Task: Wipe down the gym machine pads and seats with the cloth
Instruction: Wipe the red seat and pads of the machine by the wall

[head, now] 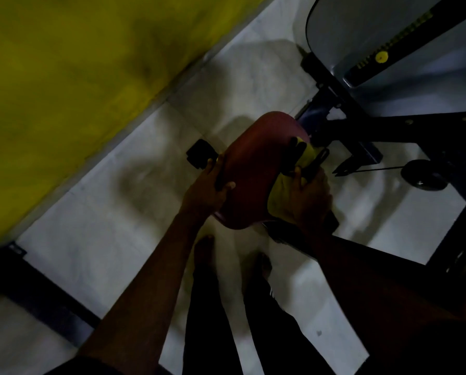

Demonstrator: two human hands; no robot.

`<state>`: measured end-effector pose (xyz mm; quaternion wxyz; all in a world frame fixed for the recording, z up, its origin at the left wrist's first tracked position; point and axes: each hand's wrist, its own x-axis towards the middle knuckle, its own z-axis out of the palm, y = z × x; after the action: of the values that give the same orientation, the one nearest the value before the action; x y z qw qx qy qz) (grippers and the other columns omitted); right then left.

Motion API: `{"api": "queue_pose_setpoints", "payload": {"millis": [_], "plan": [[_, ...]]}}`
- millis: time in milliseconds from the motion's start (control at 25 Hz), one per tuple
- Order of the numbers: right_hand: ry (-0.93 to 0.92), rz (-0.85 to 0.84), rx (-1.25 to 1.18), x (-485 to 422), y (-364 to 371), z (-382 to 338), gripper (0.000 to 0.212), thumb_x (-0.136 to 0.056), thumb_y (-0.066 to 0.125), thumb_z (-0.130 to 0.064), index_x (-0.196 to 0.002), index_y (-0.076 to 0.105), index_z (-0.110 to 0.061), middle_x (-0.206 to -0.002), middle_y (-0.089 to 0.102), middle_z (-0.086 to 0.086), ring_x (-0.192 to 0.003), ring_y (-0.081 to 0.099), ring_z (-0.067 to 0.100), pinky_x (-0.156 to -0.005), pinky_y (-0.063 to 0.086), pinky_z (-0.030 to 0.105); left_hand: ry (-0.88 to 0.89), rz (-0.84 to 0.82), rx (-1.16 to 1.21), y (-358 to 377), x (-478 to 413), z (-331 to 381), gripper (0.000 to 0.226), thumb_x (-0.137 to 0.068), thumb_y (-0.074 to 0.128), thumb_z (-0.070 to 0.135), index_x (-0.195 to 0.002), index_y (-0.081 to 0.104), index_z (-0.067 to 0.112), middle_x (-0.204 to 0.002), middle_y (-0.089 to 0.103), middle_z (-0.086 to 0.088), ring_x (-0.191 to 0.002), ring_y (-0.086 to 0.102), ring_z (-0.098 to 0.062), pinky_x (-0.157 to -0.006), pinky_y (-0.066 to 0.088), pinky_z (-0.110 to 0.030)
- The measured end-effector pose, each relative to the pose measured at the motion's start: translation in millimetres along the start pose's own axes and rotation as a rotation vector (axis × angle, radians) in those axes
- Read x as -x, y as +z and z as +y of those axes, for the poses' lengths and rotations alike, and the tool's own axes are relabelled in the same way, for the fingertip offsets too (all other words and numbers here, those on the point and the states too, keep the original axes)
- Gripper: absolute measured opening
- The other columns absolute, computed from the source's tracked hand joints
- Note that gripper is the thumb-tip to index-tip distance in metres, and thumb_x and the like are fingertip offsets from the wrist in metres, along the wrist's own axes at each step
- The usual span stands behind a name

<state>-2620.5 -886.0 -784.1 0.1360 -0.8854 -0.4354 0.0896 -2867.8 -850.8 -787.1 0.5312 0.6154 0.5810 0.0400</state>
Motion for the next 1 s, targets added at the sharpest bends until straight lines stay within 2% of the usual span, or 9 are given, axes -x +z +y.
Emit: {"api": "queue_pose_setpoints", "payload": {"millis": [240, 400, 520, 600, 680, 760, 840, 880, 1000], "plan": [[0.150, 0.177, -0.035, 83.0, 9.1, -3.2, 0.080, -0.103, 0.029, -0.057, -0.145, 0.040, 0.009, -0.145, 0.045, 0.033, -0.137, 0.039, 0.050, -0.115, 0.028, 0.059, -0.011, -0.041, 0.044, -12.5, 1.2, -0.6, 0.071, -0.099, 0.046, 0.052, -0.156, 0.005, 0.040, -0.165, 0.012, -0.006, -0.142, 0.035, -0.035, -0.111, 0.037, -0.047], [0.231, 0.206, -0.095, 100.8, 22.4, -11.7, 0.091, -0.099, 0.021, -0.067, -0.149, 0.032, 0.008, -0.152, 0.032, 0.034, -0.142, 0.027, 0.054, -0.116, 0.019, 0.064, -0.057, -0.061, 0.267, -30.7, 0.8, -11.4, 0.060, -0.097, 0.059, 0.039, -0.151, 0.035, 0.032, -0.152, 0.043, 0.002, -0.135, 0.043, -0.017, -0.104, 0.033, -0.023], [0.205, 0.147, -0.209, 126.1, 34.5, -14.6, 0.088, -0.098, 0.040, -0.063, -0.152, 0.025, 0.005, -0.157, 0.022, 0.033, -0.145, 0.018, 0.054, -0.115, 0.018, 0.067, -0.035, 0.029, 0.406, -34.1, 3.4, -21.0, 0.052, -0.086, 0.074, 0.031, -0.135, 0.060, 0.020, -0.126, 0.065, 0.002, -0.113, 0.057, -0.009, -0.101, 0.044, -0.029], [0.215, 0.098, -0.268, 142.1, 37.2, -29.1, 0.086, -0.096, 0.049, -0.058, -0.153, 0.027, 0.002, -0.157, 0.025, 0.030, -0.145, 0.022, 0.049, -0.117, 0.021, 0.061, -0.010, 0.067, 0.373, -33.3, -0.2, -24.4, 0.051, -0.080, 0.080, 0.030, -0.126, 0.067, 0.013, -0.118, 0.070, -0.004, -0.102, 0.063, -0.012, -0.094, 0.049, -0.030], [0.197, 0.026, -0.297, 160.9, 36.0, -52.1, 0.081, -0.096, 0.051, -0.056, -0.151, 0.034, 0.002, -0.153, 0.033, 0.029, -0.141, 0.031, 0.046, -0.116, 0.023, 0.052, -0.050, 0.083, 0.322, -39.6, -2.5, -22.1, 0.049, -0.077, 0.083, 0.031, -0.121, 0.070, 0.015, -0.119, 0.068, 0.000, -0.105, 0.060, -0.006, -0.084, 0.045, -0.010], [0.168, 0.026, -0.286, 166.7, 39.0, -72.3, 0.072, -0.097, 0.055, -0.047, -0.146, 0.041, 0.004, -0.148, 0.040, 0.030, -0.135, 0.038, 0.046, -0.113, 0.029, 0.054, -0.056, 0.090, 0.256, -47.7, -7.9, -26.0, 0.040, -0.079, 0.082, 0.025, -0.116, 0.072, 0.013, -0.114, 0.070, 0.000, -0.093, 0.057, 0.008, -0.067, 0.038, 0.005], [0.100, -0.014, -0.268, 182.8, 33.9, -75.9, 0.078, -0.100, 0.037, -0.059, -0.146, 0.042, 0.005, -0.148, 0.040, 0.029, -0.135, 0.038, 0.046, -0.112, 0.029, 0.053, -0.074, 0.075, 0.205, -55.0, -8.5, -32.7, 0.033, -0.083, 0.079, 0.018, -0.114, 0.073, 0.010, -0.108, 0.070, 0.000, -0.070, 0.055, 0.019, -0.058, 0.038, 0.006], [0.044, -0.026, -0.263, 197.6, 27.6, -70.5, 0.083, -0.099, 0.032, -0.063, -0.148, 0.039, 0.004, -0.152, 0.035, 0.028, -0.138, 0.034, 0.045, -0.114, 0.027, 0.051, -0.071, 0.072, 0.187, -56.6, -7.2, -35.1, 0.032, -0.083, 0.078, 0.017, -0.114, 0.073, 0.010, -0.108, 0.071, -0.001, -0.069, 0.055, 0.019, -0.058, 0.038, 0.006], [0.006, -0.129, -0.370, 191.0, 28.0, -70.4, 0.078, -0.097, 0.048, -0.053, -0.157, 0.021, -0.012, -0.161, 0.018, 0.024, -0.149, 0.017, 0.040, -0.118, 0.026, 0.058, -0.020, 0.081, 0.177, -54.4, 0.7, -40.8, 0.033, -0.084, 0.078, 0.019, -0.116, 0.073, 0.015, -0.117, 0.071, -0.001, -0.097, 0.059, 0.004, -0.073, 0.044, 0.001]]}}
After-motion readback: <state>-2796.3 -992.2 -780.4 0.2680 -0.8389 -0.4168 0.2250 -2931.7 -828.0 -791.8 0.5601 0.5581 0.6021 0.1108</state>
